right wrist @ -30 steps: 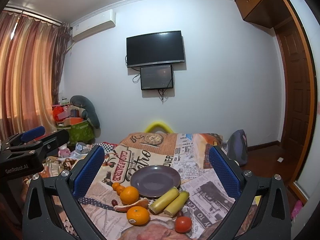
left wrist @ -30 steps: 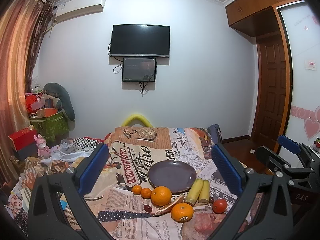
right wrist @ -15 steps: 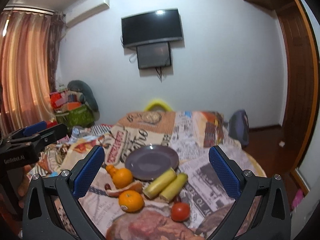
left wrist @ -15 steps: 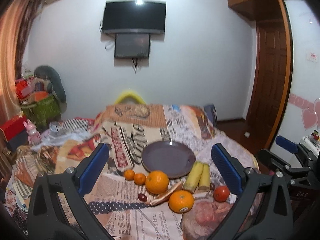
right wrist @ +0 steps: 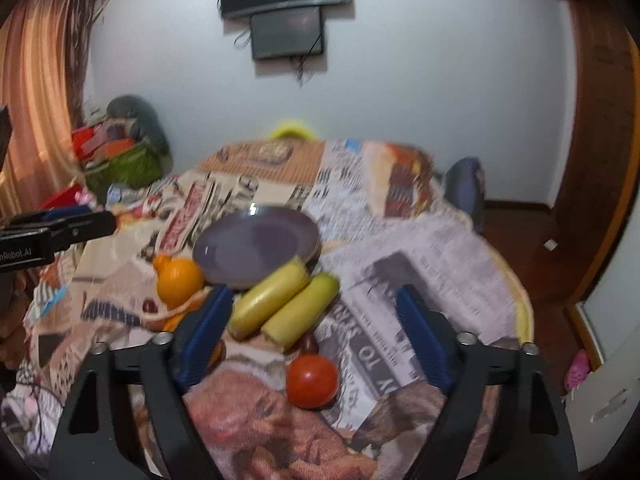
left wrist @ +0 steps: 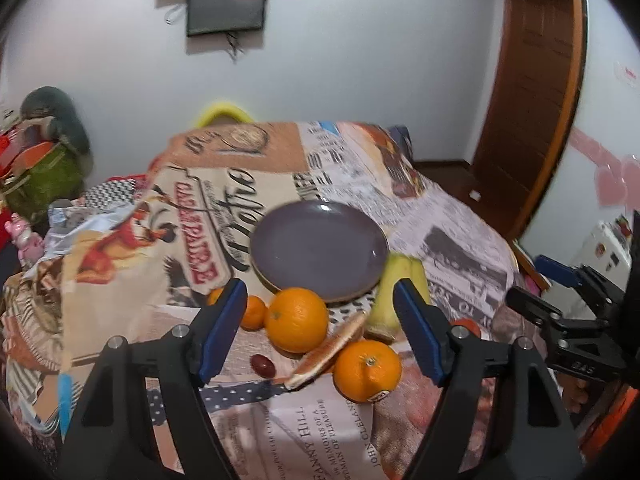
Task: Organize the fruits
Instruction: 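Move left tool toward the stickered orange while right tool approaches the red tomato, then close left tool on the stickered orange while right tool grasps the red tomato, then carry orange with left tool onto the plate while right tool sets tomato there, then reach and grasp the large orange with left tool while right tool withdraws, then grasp a yellow cylindrical vegetable with right tool while left tool holds the orange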
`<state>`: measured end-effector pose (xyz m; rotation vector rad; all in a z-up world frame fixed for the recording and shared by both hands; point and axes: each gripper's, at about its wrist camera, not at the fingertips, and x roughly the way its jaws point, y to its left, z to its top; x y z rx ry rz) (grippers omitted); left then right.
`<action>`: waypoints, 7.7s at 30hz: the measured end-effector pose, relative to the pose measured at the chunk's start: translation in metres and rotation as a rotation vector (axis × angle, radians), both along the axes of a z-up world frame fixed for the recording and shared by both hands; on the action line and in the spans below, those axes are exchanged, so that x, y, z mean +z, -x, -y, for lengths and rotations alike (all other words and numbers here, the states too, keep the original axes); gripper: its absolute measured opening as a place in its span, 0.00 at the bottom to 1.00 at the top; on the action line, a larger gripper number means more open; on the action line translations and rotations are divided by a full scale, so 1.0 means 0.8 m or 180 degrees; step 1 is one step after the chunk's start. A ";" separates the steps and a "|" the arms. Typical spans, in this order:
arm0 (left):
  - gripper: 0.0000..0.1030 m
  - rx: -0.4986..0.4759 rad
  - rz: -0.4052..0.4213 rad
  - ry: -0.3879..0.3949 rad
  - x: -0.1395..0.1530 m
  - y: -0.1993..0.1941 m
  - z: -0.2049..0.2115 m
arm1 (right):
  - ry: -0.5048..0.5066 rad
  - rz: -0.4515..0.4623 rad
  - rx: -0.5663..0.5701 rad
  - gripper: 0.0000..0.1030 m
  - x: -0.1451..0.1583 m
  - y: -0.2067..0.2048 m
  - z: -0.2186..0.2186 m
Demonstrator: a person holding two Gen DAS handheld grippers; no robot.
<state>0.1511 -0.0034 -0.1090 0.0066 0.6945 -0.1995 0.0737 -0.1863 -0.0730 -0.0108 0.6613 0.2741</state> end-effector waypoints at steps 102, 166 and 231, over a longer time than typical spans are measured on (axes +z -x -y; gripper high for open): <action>0.63 0.0442 -0.0307 -0.0081 -0.035 -0.189 -0.041 | 0.0052 -0.0196 0.0580 0.42 -0.022 -0.198 -0.076; 0.78 0.0487 -0.0691 -0.0070 -0.054 -0.107 -0.061 | 0.0366 -0.0501 0.0404 0.62 -0.028 -0.112 -0.049; 0.64 0.0430 -0.1168 0.0083 -0.139 -0.103 -0.011 | -0.0141 -0.1109 0.0098 0.20 -0.083 -0.123 0.056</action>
